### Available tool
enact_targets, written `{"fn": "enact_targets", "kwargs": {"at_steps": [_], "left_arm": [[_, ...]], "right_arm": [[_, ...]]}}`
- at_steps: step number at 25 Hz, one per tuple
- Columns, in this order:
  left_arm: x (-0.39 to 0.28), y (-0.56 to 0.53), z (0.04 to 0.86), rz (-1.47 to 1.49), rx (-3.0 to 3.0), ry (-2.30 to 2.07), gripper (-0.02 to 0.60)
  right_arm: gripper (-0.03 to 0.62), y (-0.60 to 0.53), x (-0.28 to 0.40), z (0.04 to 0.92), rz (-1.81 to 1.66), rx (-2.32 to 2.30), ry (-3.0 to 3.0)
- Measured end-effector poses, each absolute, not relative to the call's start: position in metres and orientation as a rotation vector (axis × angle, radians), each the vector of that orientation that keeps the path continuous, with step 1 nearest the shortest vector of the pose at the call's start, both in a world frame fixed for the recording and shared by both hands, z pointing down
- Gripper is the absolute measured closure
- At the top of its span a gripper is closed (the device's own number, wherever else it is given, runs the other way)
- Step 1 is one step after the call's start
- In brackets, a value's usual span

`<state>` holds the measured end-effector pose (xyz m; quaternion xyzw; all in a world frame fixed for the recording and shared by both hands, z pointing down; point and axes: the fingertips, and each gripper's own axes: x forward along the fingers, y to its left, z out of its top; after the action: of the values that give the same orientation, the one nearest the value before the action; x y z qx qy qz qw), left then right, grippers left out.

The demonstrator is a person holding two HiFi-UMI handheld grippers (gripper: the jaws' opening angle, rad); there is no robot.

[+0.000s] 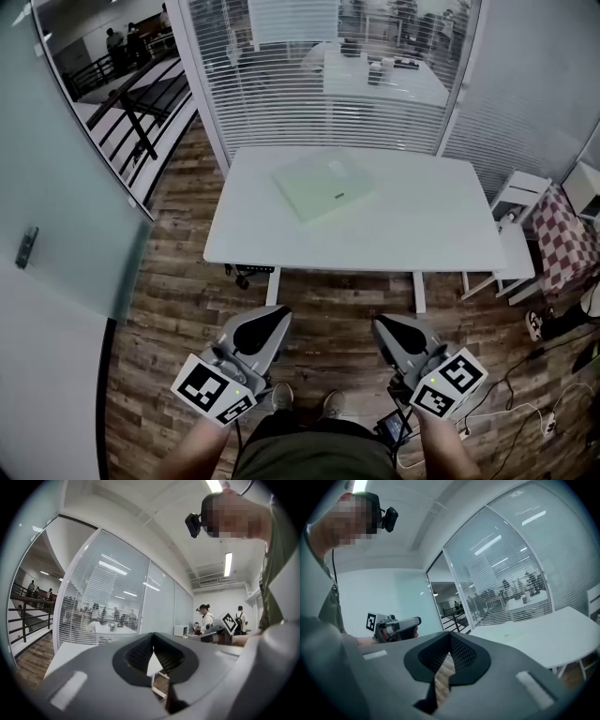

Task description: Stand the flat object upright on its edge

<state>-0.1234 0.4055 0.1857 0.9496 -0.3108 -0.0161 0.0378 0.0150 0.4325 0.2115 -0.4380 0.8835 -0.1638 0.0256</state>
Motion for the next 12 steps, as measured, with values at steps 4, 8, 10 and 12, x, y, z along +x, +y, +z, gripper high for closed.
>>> {"fn": "enact_targets", "kwargs": {"at_steps": [4,8,10,12], "left_arm": [[-0.111,0.413,0.186,-0.045,2.917,-0.974,0.58],[-0.103,0.419,0.187,-0.037,2.913,-1.003,0.58],[-0.1,0.419,0.188,-0.039,2.905,-1.02,0.58],[-0.098,0.419,0.19,-0.04,2.896,-1.032,0.58]], "right_arm": [[0.589,0.439,0.03,0.211,-0.498,-1.335,2.737],[0.589,0.442,0.041,0.211,-0.497,-1.313,2.748],[0.589,0.443,0.045,0.212,-0.502,-1.3,2.753],[0.589,0.443,0.047,0.214,-0.522,-1.287,2.751]]}}
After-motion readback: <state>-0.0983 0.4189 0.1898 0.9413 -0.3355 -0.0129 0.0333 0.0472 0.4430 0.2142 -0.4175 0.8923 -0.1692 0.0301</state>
